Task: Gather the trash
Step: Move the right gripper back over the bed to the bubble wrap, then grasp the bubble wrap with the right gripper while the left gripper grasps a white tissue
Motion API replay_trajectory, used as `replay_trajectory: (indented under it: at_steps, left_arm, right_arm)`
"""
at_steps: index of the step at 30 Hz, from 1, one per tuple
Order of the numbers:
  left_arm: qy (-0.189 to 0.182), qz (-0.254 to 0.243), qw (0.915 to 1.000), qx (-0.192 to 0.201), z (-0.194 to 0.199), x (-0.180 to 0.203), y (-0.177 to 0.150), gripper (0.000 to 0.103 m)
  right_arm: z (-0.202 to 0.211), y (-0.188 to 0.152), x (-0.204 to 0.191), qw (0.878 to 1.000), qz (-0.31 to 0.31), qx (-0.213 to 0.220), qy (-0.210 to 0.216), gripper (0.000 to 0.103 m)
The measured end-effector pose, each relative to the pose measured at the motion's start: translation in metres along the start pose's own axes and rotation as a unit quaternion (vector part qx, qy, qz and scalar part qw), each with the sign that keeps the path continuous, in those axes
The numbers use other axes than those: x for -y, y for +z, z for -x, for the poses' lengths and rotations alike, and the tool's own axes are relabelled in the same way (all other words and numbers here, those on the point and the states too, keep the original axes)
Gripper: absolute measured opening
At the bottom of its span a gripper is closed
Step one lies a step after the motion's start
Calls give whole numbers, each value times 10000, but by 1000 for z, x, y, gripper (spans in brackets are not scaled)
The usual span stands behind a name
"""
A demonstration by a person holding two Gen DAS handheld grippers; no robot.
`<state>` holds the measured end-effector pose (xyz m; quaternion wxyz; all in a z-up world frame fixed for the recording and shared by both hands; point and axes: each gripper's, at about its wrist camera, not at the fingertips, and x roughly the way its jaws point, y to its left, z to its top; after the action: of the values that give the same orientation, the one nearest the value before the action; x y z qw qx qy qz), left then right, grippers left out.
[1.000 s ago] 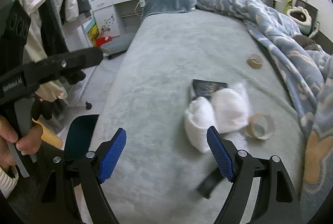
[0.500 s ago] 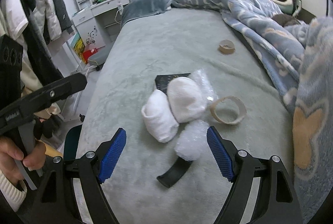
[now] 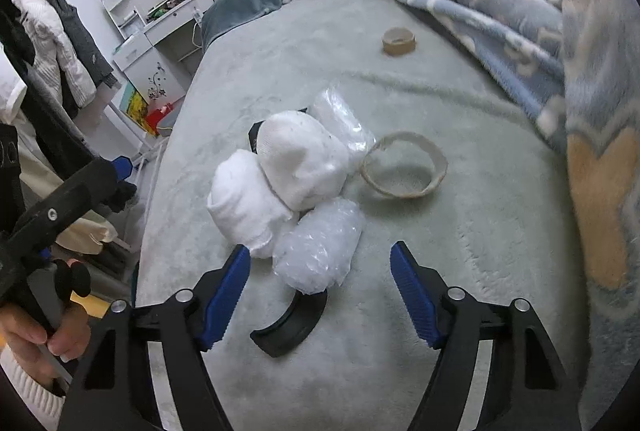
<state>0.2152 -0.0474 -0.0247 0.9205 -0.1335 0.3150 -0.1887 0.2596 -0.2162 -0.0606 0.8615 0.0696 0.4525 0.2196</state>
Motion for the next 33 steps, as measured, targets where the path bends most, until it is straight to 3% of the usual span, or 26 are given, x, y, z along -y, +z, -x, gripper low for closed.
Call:
replay_trajectory:
  at_steps: [8, 12, 15, 24, 33]
  left_arm:
    - [-42, -73, 9998, -162, -13, 5, -6, 89]
    - [-56, -133, 9998, -145, -15, 7, -8, 89]
    - [-109, -149, 9997, -165, -18, 9, -9, 89]
    - [83, -222, 9988, -421, -36, 19, -18, 88]
    - [39, 75, 9975, -698, -61, 19, -22, 73]
  right_arm:
    - [-6, 4, 6, 9991, -343, 49, 225, 62]
    - [-11, 2, 18, 9961, -738, -54, 479, 47]
    - [-5, 3, 22, 9955, -797, 33, 514, 42]
    - [14, 3, 21, 9962, -699, 66, 524, 41]
    - [31, 3, 29, 9972, -580, 203, 421, 41]
